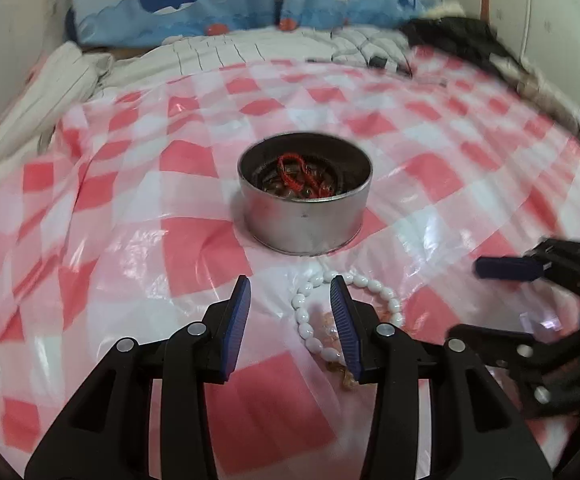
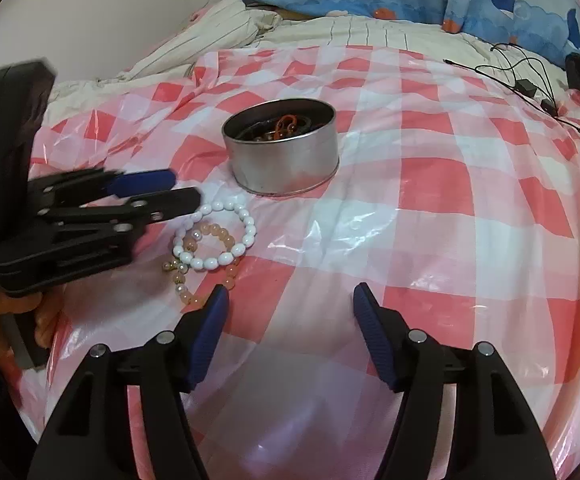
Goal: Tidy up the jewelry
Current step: 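Grasp the white bead bracelet with the left gripper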
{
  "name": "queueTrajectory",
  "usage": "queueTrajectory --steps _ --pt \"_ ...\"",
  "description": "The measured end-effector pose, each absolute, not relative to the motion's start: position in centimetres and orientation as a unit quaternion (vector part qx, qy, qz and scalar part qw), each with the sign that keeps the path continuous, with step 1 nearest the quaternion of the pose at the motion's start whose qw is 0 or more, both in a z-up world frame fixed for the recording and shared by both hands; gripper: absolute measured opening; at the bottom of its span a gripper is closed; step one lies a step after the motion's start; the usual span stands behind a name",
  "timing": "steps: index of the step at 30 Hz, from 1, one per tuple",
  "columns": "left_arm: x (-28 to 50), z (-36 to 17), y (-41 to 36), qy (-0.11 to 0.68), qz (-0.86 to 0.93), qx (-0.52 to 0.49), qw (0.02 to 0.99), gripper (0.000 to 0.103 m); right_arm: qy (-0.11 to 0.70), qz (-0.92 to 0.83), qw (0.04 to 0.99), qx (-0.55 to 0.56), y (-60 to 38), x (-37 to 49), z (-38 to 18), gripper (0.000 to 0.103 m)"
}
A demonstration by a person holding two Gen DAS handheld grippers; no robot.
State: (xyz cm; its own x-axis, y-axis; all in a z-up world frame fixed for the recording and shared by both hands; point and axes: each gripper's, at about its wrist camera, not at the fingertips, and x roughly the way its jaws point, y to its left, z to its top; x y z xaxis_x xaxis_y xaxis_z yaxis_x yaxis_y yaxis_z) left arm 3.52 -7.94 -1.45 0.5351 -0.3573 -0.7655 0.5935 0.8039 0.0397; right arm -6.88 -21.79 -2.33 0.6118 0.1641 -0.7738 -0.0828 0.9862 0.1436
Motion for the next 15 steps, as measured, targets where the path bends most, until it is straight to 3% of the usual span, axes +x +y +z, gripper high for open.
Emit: queueTrajectory --steps 11,15 --pt "3.9 -2.3 -7.3 0.409 -0.214 0.214 0.861 0.041 0.424 0.095 0.901 0.000 -18.6 -5.7 -2.1 0.065" --pt "4.1 -2.3 -6.8 0.411 -0.209 0.220 0.860 0.041 0.455 0.069 0.886 -0.052 -17.6 -3.8 -3.5 0.065"
